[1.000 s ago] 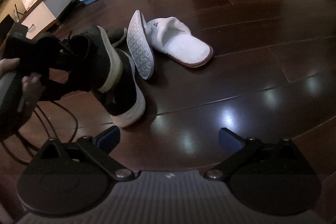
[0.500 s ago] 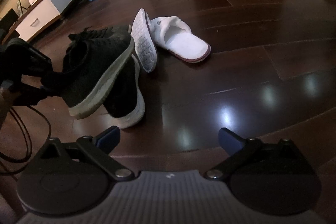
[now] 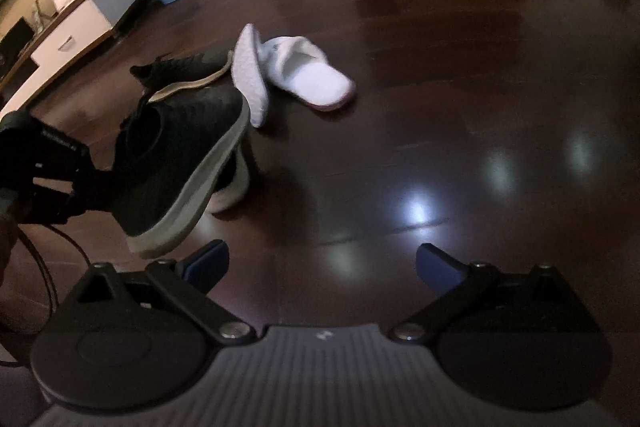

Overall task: Organize scattered shoes
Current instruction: 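Grasp a black sneaker with the left tool while the right tool grasps a grey knit sneaker, then lift and carry both held sneakers away from the pile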

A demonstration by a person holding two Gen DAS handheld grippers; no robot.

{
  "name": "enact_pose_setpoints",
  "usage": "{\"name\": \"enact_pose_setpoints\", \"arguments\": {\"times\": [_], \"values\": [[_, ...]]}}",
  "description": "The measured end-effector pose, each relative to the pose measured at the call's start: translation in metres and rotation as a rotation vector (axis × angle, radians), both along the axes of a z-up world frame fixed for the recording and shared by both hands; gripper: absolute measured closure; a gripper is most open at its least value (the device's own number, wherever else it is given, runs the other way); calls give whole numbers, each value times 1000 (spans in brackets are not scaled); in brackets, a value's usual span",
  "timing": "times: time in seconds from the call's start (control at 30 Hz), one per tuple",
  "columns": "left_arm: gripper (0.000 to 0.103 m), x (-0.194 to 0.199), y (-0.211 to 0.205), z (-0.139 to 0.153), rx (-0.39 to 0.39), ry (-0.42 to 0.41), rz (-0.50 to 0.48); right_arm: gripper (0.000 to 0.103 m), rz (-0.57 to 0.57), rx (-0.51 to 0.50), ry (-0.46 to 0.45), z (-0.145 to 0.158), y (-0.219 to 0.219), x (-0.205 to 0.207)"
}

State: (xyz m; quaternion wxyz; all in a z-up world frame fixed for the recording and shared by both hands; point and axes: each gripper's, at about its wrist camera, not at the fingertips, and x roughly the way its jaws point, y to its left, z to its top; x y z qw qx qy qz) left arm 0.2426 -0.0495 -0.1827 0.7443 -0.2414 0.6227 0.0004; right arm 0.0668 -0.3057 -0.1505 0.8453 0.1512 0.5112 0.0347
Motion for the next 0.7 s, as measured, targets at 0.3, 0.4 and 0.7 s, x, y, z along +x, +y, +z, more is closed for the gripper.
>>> {"name": "enact_pose_setpoints", "arguments": {"times": [0.3, 0.4, 0.7], "values": [[84, -47, -56, -2, 0, 10, -154, 2, -169, 68, 40, -16, -39, -71], [83, -65, -80, -12, -4, 30, -212, 2, -227, 87, 51, -22, -52, -90], [82, -131, -161, -49, -43, 67, -400, 2, -467, 111, 88, -46, -99, -156]]}}
